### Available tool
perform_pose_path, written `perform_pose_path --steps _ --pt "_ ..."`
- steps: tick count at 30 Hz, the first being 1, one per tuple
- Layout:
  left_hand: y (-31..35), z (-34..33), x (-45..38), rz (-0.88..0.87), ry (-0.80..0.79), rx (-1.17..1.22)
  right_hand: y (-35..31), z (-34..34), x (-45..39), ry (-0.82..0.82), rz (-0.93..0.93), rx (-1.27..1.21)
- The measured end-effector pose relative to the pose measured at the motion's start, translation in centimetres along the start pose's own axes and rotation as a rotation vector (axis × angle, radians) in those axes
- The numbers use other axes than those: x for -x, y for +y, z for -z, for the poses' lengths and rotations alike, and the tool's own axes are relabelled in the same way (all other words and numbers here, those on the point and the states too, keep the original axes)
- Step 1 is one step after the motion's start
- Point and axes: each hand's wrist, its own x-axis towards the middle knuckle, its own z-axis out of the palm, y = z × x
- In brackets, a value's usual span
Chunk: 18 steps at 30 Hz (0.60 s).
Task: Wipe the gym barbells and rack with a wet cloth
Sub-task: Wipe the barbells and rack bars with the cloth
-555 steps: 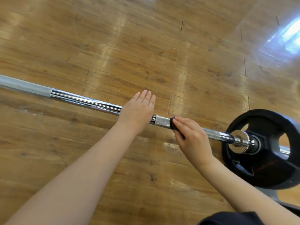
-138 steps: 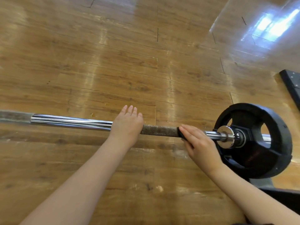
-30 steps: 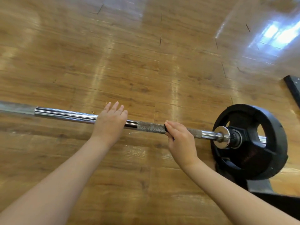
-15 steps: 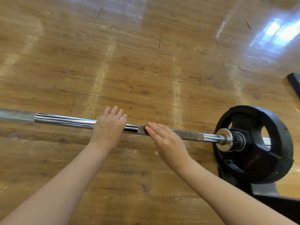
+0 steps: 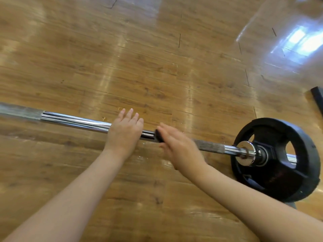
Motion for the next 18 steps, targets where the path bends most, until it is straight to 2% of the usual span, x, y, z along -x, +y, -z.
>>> perform_pose_path --steps 2,9,18 --pt "-0.1 0.0 0.0 -0.002 -0.003 -0.001 -0.6 -1.6 -0.7 -0.093 0.134 0.115" --pt "-0.1 0.6 0.2 0.009 -0.073 0.007 1.3 -1.2 0.8 -0.105 0.117 0.152" --pt "0.0 0.8 0.2 0.045 -0.054 0.018 9.4 8.1 7.6 -0.227 -0.172 0.294"
